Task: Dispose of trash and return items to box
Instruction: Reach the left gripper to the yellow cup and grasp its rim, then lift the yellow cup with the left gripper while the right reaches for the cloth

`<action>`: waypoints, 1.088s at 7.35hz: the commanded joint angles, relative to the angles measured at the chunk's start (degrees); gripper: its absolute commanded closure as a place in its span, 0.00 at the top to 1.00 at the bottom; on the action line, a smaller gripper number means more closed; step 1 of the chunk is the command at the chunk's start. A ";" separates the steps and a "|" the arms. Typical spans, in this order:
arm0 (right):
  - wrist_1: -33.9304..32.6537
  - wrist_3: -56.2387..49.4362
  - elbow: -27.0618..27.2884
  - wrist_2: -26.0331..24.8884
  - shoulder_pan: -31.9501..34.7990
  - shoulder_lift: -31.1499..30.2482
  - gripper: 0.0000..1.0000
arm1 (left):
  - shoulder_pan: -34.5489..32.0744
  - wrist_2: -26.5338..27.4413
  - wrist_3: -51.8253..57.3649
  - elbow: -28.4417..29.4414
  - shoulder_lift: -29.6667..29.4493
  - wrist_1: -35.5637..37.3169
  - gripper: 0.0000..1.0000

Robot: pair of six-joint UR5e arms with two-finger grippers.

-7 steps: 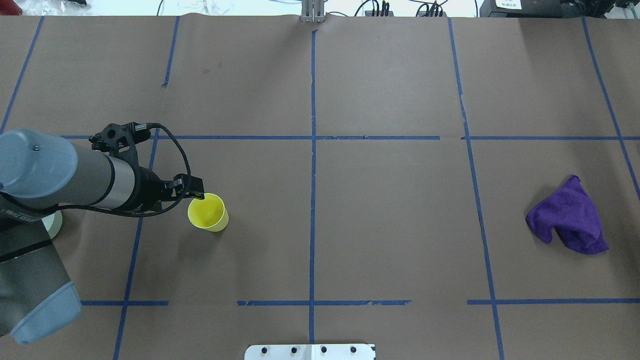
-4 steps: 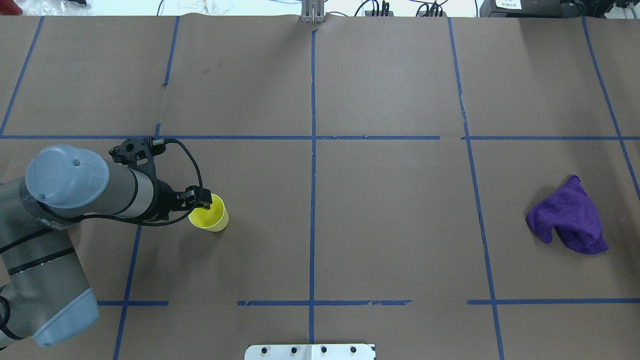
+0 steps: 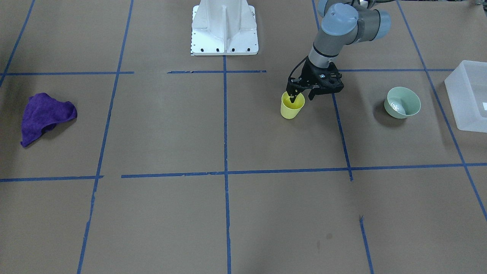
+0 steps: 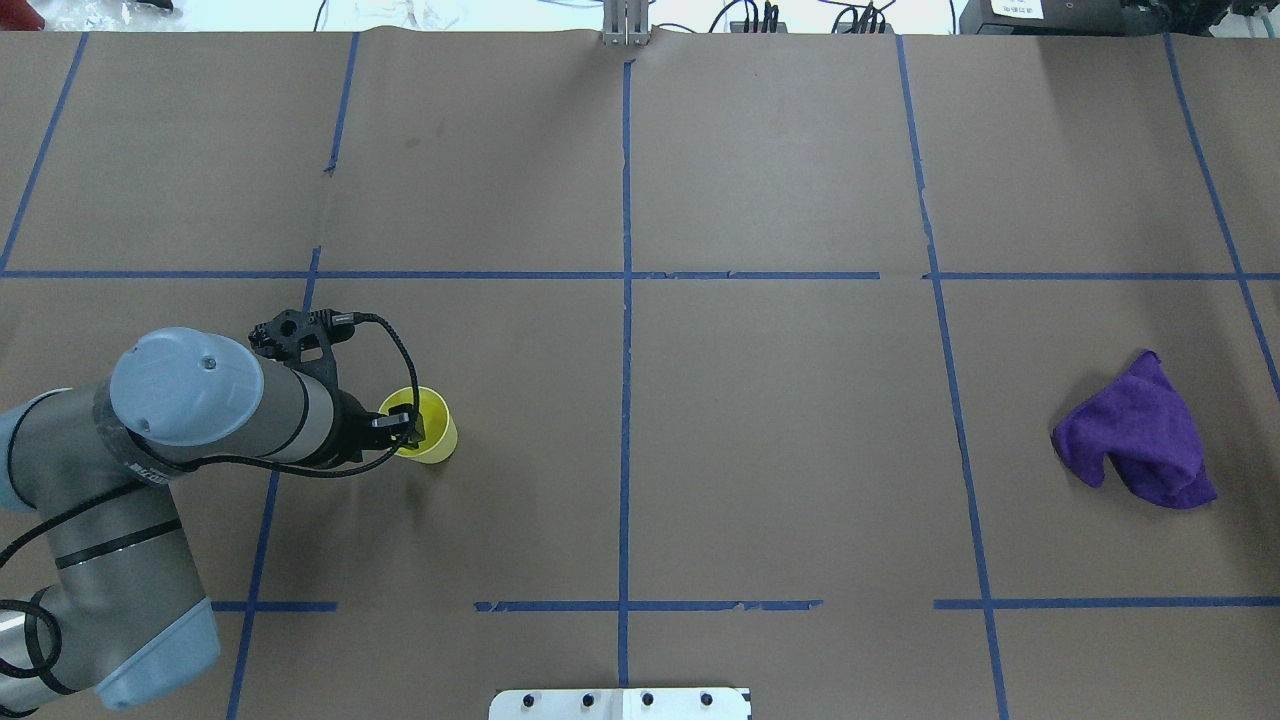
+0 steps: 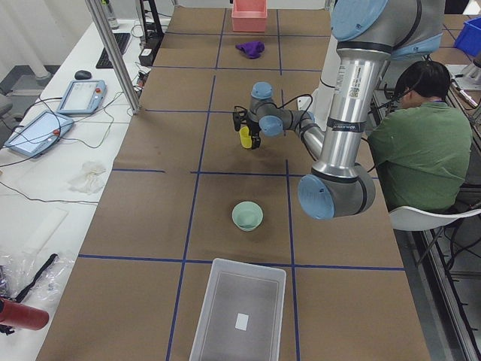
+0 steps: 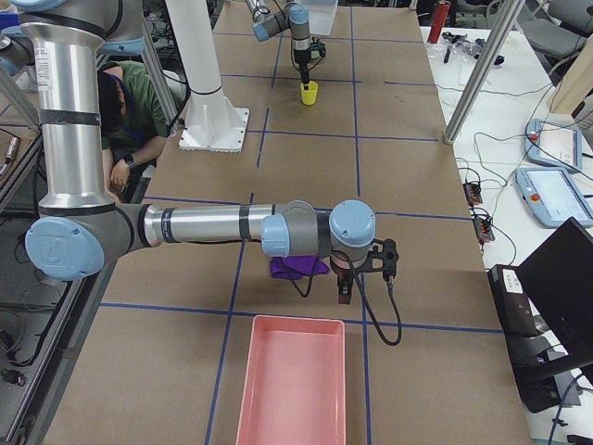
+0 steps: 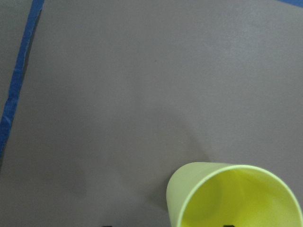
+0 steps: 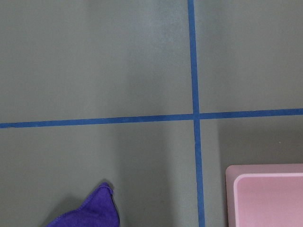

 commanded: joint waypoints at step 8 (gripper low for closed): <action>21.70 22.36 2.90 -4.81 -13.28 -6.67 1.00 | -24.28 -6.81 23.48 -13.82 -2.71 22.94 0.00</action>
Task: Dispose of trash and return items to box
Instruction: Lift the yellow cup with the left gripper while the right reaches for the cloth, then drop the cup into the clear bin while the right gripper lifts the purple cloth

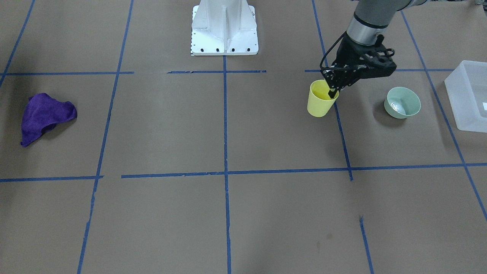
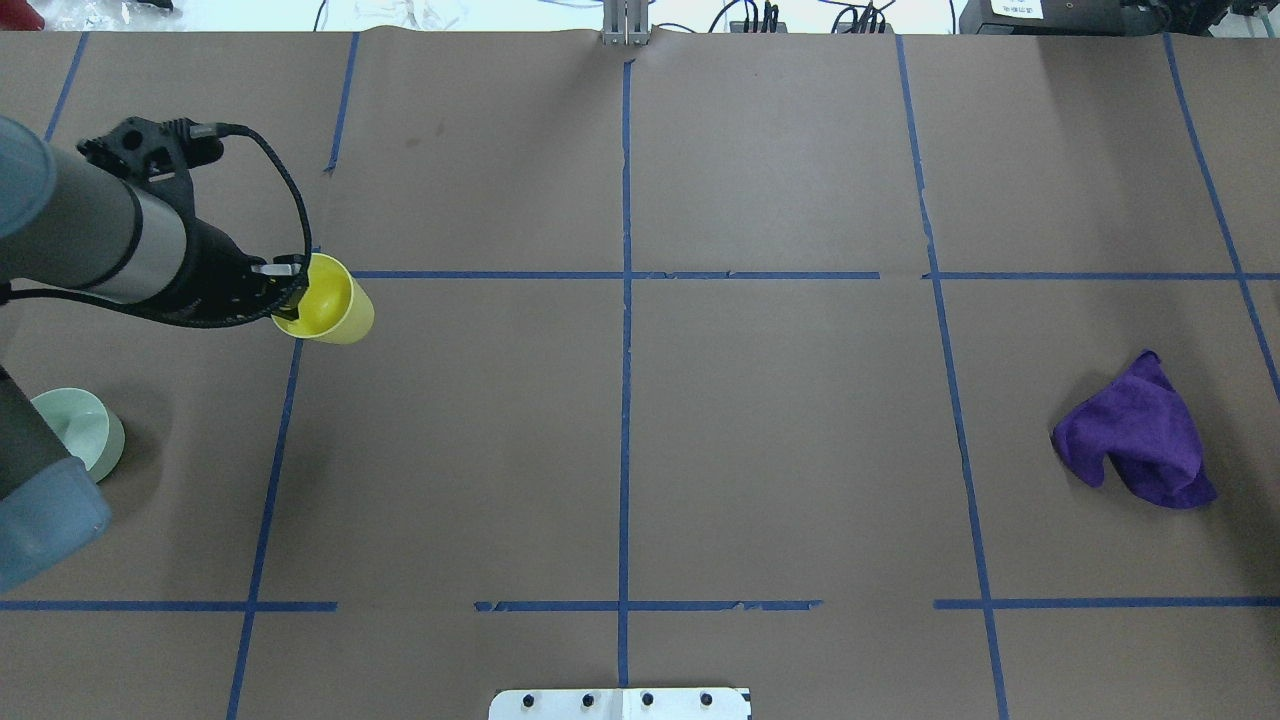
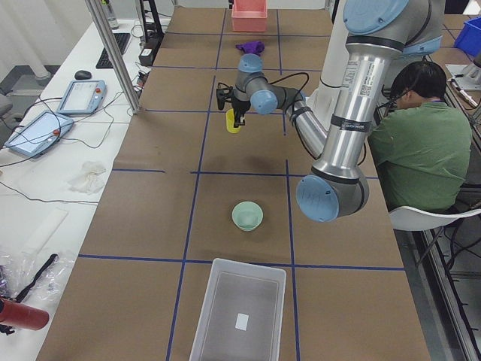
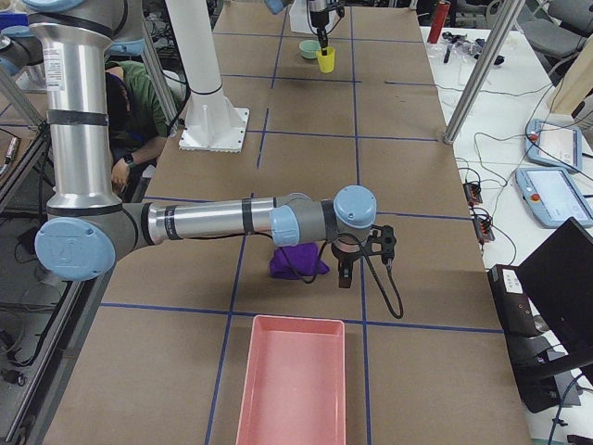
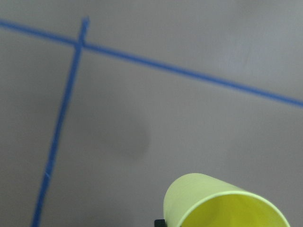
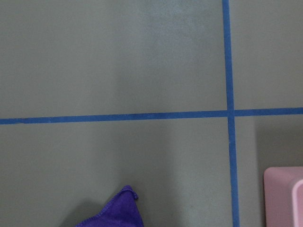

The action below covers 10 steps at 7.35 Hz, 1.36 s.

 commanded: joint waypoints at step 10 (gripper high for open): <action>18.91 33.75 8.70 -17.93 -33.59 -12.34 0.27 | -32.22 -8.67 57.82 11.41 5.13 3.41 0.00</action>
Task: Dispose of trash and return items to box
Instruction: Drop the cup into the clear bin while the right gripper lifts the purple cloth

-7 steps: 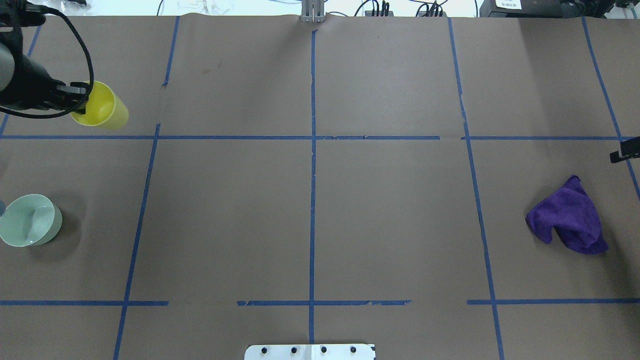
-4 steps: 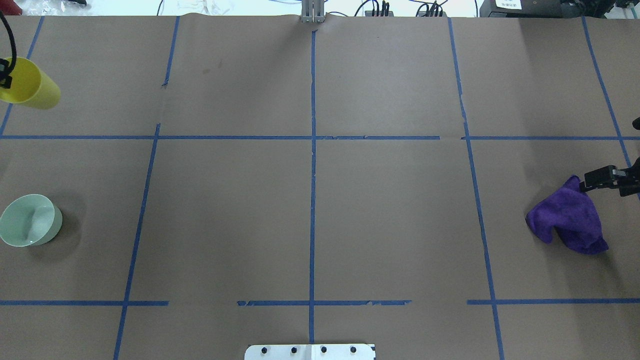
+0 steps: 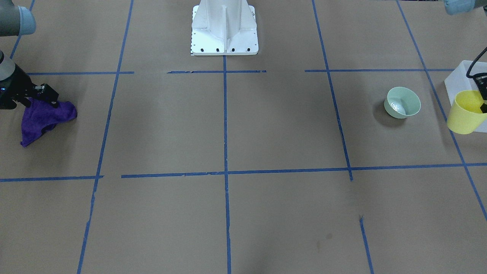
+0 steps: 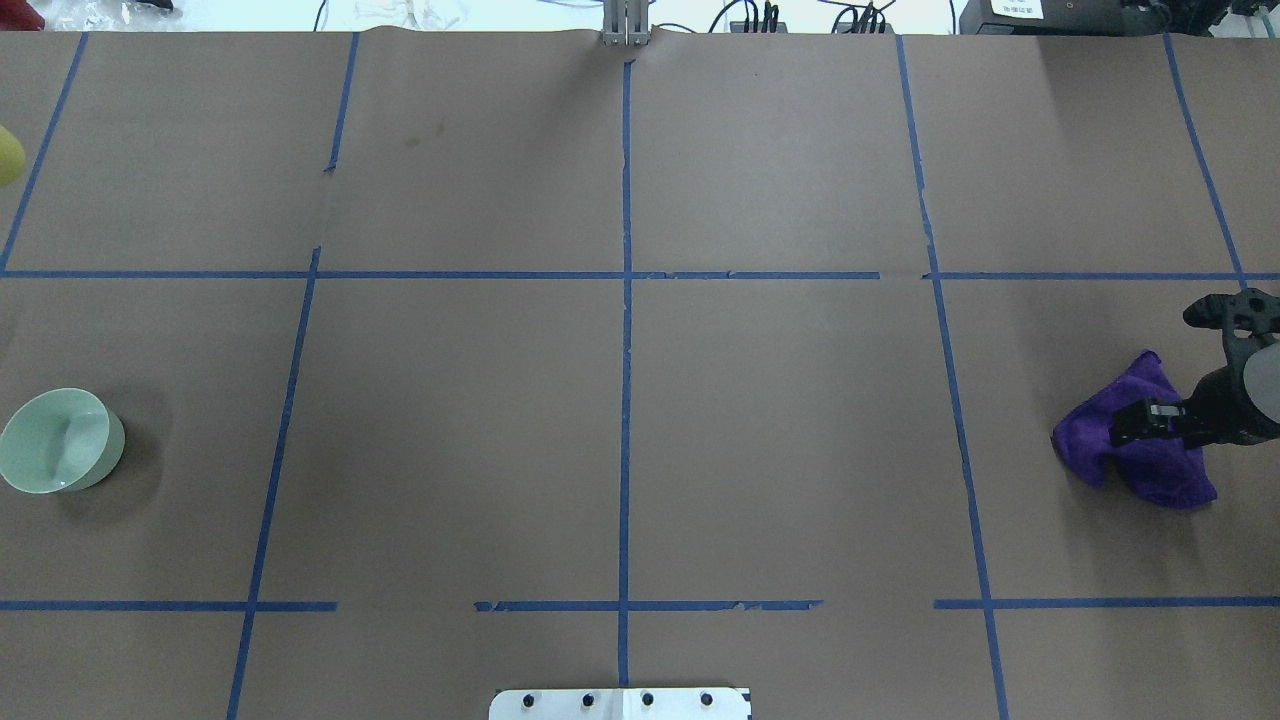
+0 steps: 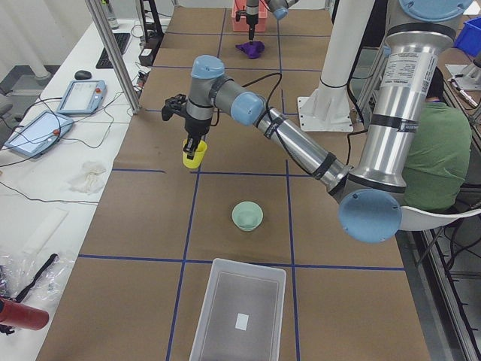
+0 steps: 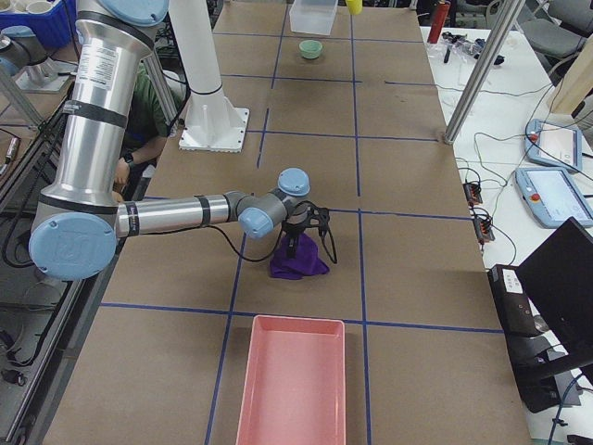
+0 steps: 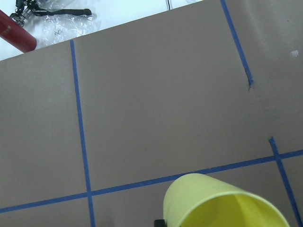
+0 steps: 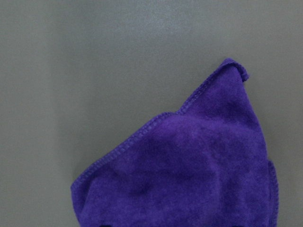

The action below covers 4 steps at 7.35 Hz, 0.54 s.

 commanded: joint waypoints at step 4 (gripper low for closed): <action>-2.19 0.02 4.47 0.06 0.23 -3.38 0.00 | -10.34 -2.78 20.22 14.43 2.19 -3.60 0.00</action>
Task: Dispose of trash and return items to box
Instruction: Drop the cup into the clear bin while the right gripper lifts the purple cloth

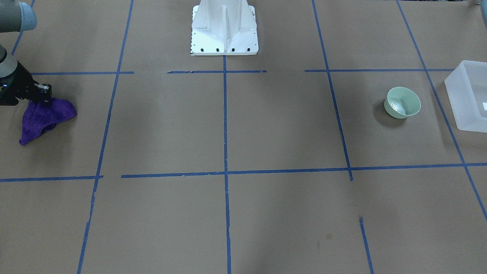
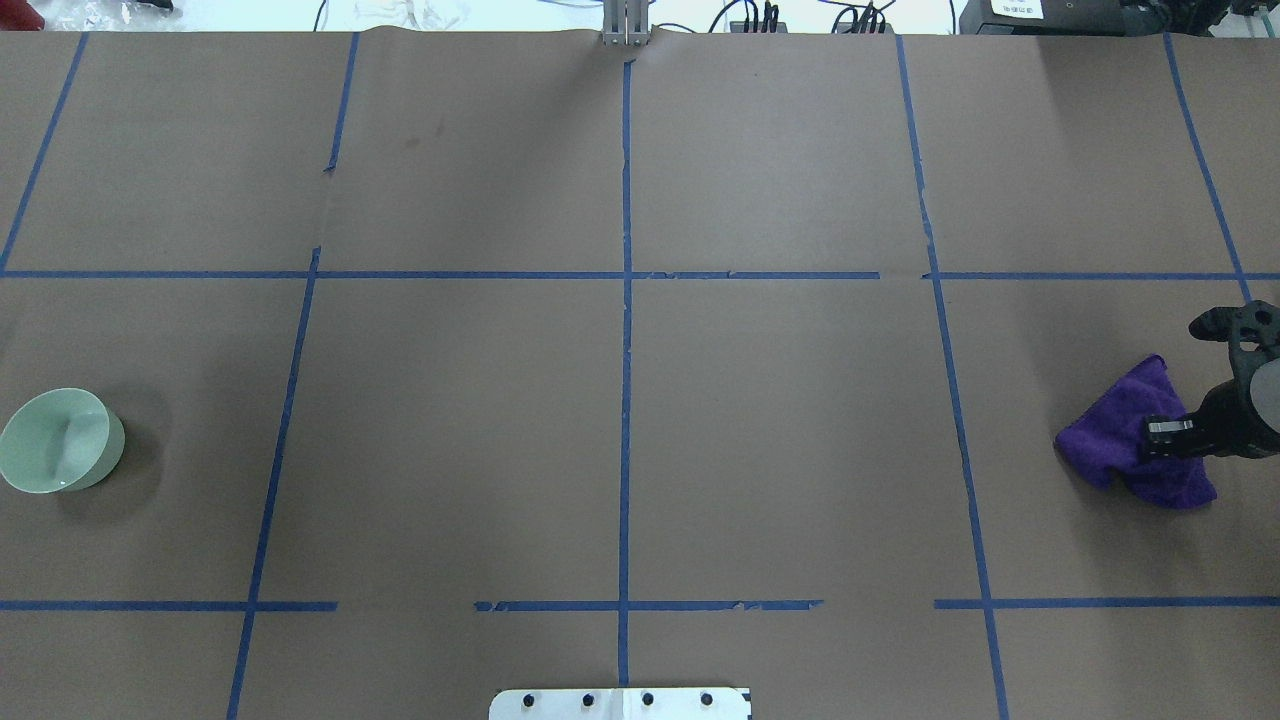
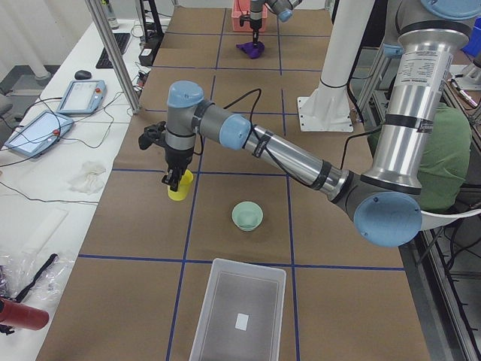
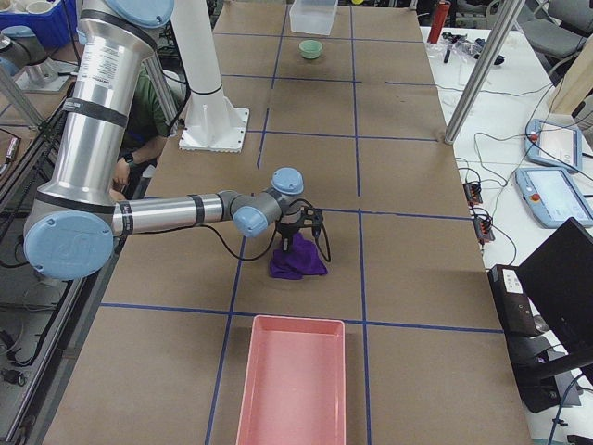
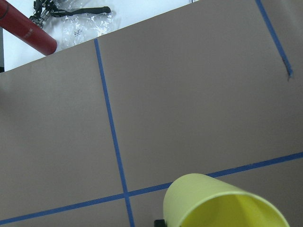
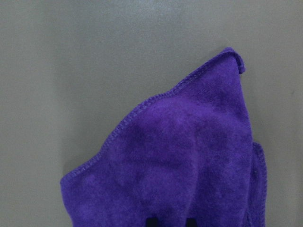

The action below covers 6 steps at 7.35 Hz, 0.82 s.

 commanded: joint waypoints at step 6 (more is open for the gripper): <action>-49.04 -19.24 20.62 6.20 23.74 14.95 0.00 | -8.05 -0.73 9.74 17.10 11.86 -13.74 0.00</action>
